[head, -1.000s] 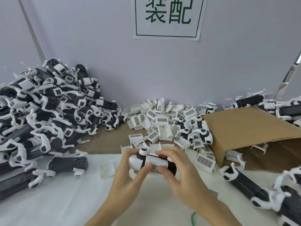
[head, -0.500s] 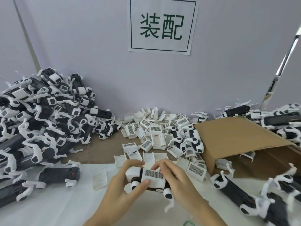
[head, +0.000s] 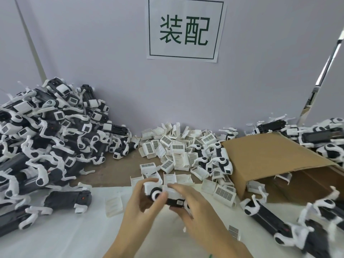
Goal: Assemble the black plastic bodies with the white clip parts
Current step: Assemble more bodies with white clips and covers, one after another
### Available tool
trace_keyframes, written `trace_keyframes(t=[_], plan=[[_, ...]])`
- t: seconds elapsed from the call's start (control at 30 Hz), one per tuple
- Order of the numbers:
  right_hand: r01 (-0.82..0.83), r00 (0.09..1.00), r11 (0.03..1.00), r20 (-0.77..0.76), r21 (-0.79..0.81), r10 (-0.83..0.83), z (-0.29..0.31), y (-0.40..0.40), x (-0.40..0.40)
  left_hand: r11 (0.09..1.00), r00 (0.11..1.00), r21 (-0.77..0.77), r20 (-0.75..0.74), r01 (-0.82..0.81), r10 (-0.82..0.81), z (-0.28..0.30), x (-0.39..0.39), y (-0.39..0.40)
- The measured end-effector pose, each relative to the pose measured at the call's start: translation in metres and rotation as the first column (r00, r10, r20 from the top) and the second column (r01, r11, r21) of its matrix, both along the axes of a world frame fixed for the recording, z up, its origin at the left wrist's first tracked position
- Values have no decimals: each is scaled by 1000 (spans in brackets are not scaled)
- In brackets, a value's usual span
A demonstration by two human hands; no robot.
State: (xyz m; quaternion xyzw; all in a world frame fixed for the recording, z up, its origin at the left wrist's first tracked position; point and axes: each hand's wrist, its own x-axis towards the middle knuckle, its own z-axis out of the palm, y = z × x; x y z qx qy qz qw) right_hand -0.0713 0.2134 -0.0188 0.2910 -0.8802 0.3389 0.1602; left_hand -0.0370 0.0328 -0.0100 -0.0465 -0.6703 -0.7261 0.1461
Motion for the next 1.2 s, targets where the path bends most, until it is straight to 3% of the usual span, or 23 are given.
trace_keyframes(t=[0.17, 0.27, 0.4, 0.47, 0.53, 0.63, 0.7, 0.77, 0.9, 1.1, 1.2], plan=[[-70, 983, 990, 161, -122, 89, -2, 5, -2, 924, 954, -359, -300, -133, 21, 3, 14, 9], [-139, 976, 979, 146, -150, 161, -3, 6, 0, 884, 948, -424, -311, -197, 63, 3, 16, 14], [-115, 972, 980, 185, -160, 144, -5, 4, -6, 971, 986, -227, -164, -79, 42, 6, 14, 11], [-45, 986, 986, 152, -160, 70, -4, 4, -5, 998, 998, -67, -66, -1, -4, 6, 8, 6], [-9, 984, 966, 167, -257, 54, -2, 4, -3, 991, 998, 121, 7, 62, -63, 5, 2, -1], [-57, 896, 888, 370, -456, 247, 6, 1, 1, 911, 986, 391, 42, 132, -161, 0, -4, -8], [-57, 834, 850, 443, -524, 329, 9, 0, -1, 891, 986, 443, 81, 96, -147, -4, -7, -11], [-54, 861, 862, 414, -504, 296, 10, 0, -4, 924, 988, 381, 125, 41, -95, -6, -8, -15], [-41, 920, 916, 343, -399, 191, 3, 3, -6, 999, 997, -46, 75, -2, 6, -6, -8, -19], [-95, 908, 981, 390, -170, 155, 19, 11, -2, 999, 994, -21, 96, -43, 44, -10, -9, -21], [-6, 805, 946, 559, -325, 198, 44, 25, -12, 999, 996, -28, 79, -46, 48, -11, -10, -23]])
